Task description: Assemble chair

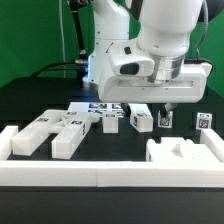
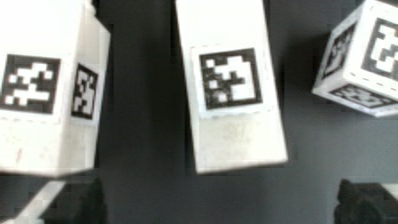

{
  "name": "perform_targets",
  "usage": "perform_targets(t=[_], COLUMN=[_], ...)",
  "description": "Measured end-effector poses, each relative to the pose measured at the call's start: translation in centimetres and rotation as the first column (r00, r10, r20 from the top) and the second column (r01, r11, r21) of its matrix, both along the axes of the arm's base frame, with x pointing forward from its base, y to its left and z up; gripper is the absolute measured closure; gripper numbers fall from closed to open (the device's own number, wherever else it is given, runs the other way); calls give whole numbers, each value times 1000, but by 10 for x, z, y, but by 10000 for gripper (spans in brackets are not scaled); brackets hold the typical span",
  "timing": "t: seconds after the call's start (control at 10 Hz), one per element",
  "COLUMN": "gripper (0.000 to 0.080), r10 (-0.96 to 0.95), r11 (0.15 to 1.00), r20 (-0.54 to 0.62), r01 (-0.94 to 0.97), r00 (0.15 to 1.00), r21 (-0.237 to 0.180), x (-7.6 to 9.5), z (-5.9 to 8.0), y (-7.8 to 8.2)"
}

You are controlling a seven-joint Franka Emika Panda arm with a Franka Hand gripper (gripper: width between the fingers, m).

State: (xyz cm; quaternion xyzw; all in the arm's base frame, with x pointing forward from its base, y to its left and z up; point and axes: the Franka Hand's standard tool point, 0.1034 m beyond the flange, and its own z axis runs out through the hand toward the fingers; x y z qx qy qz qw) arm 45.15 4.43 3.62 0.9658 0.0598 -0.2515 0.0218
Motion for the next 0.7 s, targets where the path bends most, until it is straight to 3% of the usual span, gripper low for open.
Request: perform_targets(t=[0.4,0.7], gripper=[151,151], r10=[-10,-11], r11=[999,999], r20=[-310,-337], r01=[-4,-5], r00=[951,942], r21=[-43,-46], x=[-5,-2], z=[-10,-17], y=[-3,-2])
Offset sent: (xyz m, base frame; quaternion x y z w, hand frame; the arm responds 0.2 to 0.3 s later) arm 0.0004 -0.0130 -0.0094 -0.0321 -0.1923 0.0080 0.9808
